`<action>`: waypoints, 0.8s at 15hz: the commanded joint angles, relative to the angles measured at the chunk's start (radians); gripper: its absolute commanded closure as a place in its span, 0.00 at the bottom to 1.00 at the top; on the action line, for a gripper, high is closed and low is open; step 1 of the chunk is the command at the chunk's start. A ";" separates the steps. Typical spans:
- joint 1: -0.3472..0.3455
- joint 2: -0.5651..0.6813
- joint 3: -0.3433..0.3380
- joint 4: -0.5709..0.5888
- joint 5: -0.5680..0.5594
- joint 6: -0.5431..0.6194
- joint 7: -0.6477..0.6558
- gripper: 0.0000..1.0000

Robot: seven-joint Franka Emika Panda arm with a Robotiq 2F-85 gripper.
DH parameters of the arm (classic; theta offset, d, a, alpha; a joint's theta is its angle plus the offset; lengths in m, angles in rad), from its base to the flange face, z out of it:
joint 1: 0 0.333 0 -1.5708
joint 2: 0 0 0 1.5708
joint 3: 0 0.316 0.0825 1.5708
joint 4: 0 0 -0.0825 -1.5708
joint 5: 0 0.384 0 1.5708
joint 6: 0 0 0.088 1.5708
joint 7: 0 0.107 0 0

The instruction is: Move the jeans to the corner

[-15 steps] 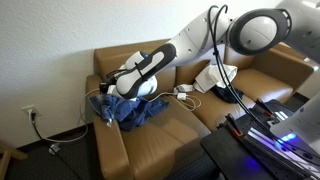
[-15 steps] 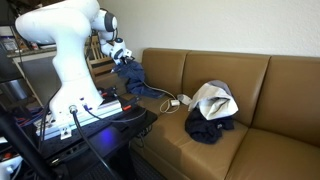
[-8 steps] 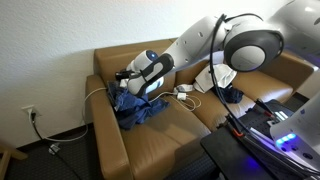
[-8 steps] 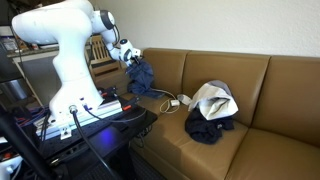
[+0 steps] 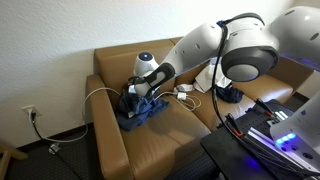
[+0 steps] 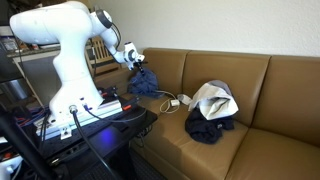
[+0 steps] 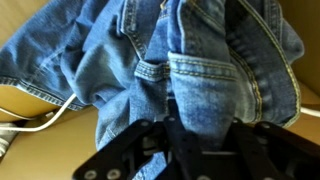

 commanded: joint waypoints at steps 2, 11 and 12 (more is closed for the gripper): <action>-0.104 -0.011 0.098 0.064 -0.126 -0.132 0.078 0.27; -0.237 -0.329 0.173 -0.176 -0.057 -0.277 -0.103 0.00; -0.255 -0.374 0.178 -0.215 -0.043 -0.290 -0.116 0.00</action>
